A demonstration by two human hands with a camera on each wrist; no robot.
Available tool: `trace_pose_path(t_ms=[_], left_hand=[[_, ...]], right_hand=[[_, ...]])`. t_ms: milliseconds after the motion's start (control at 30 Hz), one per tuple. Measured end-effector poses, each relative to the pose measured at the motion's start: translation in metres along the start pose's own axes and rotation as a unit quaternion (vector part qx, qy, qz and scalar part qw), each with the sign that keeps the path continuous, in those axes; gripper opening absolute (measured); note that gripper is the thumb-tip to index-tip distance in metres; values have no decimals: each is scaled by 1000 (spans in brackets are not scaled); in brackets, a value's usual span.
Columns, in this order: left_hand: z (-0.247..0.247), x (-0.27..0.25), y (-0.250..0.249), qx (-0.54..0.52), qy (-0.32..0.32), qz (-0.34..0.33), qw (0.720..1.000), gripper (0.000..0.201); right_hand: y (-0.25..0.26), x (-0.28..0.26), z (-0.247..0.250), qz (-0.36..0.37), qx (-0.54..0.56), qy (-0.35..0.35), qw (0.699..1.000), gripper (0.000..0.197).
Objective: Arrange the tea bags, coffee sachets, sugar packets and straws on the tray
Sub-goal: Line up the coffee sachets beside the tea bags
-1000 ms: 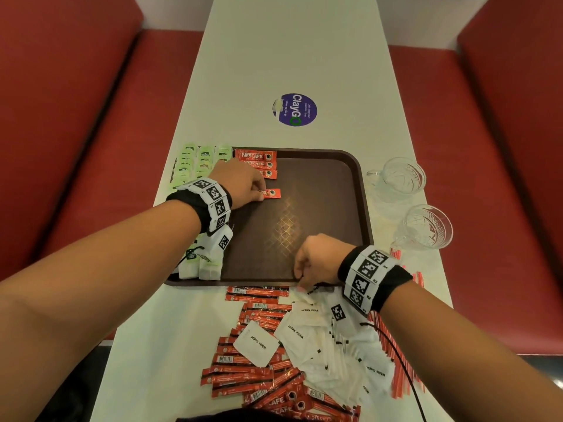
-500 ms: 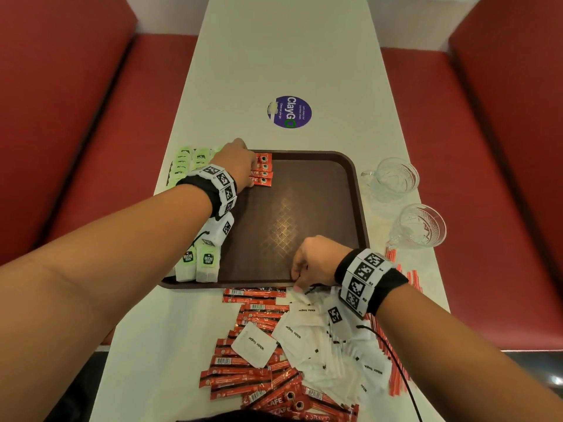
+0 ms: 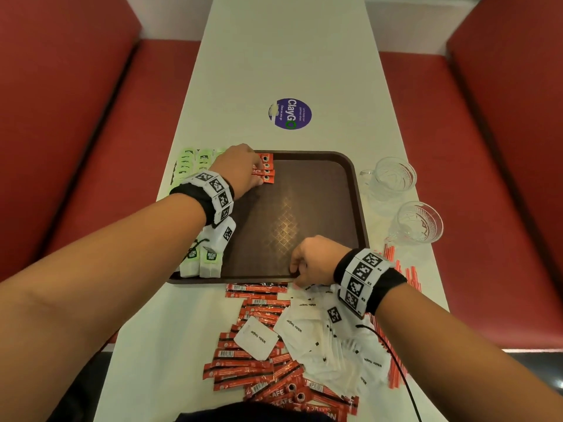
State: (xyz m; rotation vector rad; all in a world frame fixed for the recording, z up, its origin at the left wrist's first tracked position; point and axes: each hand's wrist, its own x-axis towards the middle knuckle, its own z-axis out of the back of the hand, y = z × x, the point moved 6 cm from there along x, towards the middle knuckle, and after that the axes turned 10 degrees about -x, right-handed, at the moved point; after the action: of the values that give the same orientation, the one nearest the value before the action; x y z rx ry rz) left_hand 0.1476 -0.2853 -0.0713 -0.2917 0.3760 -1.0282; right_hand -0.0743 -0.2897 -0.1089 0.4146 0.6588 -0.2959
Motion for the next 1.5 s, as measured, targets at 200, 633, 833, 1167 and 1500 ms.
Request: trace_pose_path(t_ms=[200,633,833,1167,1500], left_hand=[[-7,-97,-22,-21,13,-94,995,19],[-75,-206,-20,169,138,-142,966,34],[-75,-211,-19,188,133,-128,965,35],[-67,-208,-8,182,114,-114,970,37],[-31,-180,-5,-37,113,-111,987,20]], right_hand=[[22,-13,0,26,-18,-76,997,23],[67,-23,-38,-28,-140,-67,988,31],[74,-24,-35,-12,-119,-64,991,17],[75,-32,-19,29,-14,-136,990,26],[59,-30,10,22,128,-203,971,12]])
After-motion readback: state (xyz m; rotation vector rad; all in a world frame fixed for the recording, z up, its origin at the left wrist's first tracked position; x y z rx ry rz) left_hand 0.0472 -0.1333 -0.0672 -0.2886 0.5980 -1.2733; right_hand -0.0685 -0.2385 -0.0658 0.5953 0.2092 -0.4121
